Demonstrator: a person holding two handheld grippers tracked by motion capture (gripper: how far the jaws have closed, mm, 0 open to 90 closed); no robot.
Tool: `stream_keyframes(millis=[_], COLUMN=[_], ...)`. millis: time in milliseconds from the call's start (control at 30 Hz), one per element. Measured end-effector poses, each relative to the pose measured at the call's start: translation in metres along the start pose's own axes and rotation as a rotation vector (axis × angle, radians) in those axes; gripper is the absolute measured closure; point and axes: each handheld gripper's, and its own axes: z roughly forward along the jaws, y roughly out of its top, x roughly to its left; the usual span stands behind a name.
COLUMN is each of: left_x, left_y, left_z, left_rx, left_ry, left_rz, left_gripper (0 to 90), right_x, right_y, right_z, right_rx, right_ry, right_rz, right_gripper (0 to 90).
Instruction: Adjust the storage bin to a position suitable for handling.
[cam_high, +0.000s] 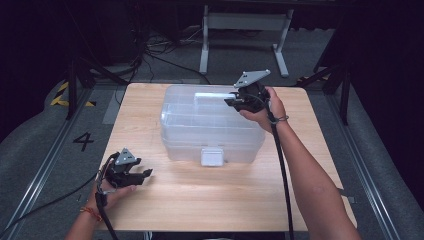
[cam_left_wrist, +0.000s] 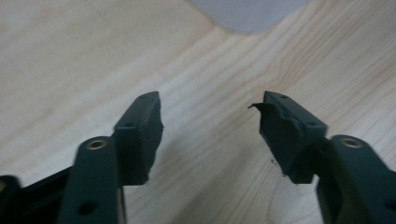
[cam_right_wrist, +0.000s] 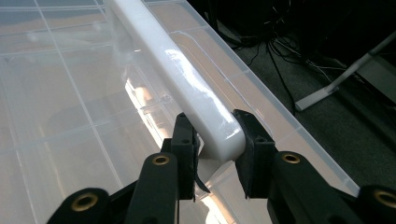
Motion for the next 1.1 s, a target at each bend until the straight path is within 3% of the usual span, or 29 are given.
stream_keyframes(millis=[167, 233, 400, 600, 933, 1100], left_x=[0.001, 0.001, -0.002, -0.009, -0.015, -0.016], left_y=[0.016, 0.023, 0.045, 0.064, 0.079, 0.08], left_z=[-0.014, -0.021, -0.032, -0.028, -0.02, -0.015], left_rx=[-0.064, -0.097, -0.152, -0.182, -0.205, -0.227], left_ry=[0.03, 0.024, 0.021, -0.011, -0.058, -0.08], left_rz=[0.045, 0.034, 0.077, 0.094, 0.107, 0.078], left_gripper=[54.6, 60.9, 70.0, 75.7, 83.4, 83.9], right_x=[-0.003, -0.004, -0.007, -0.01, -0.013, -0.013], right_y=[0.005, 0.006, 0.009, 0.013, 0.015, 0.015], right_z=[0.0, 0.0, 0.001, 0.001, 0.001, 0.001], right_rx=[0.018, 0.026, 0.033, 0.045, 0.051, 0.049], right_ry=[-0.004, -0.003, 0.003, 0.006, 0.01, 0.009], right_rz=[-0.008, -0.009, 0.0, 0.008, 0.012, 0.014], right_gripper=[72.4, 72.5, 72.4, 72.3, 72.2, 72.2])
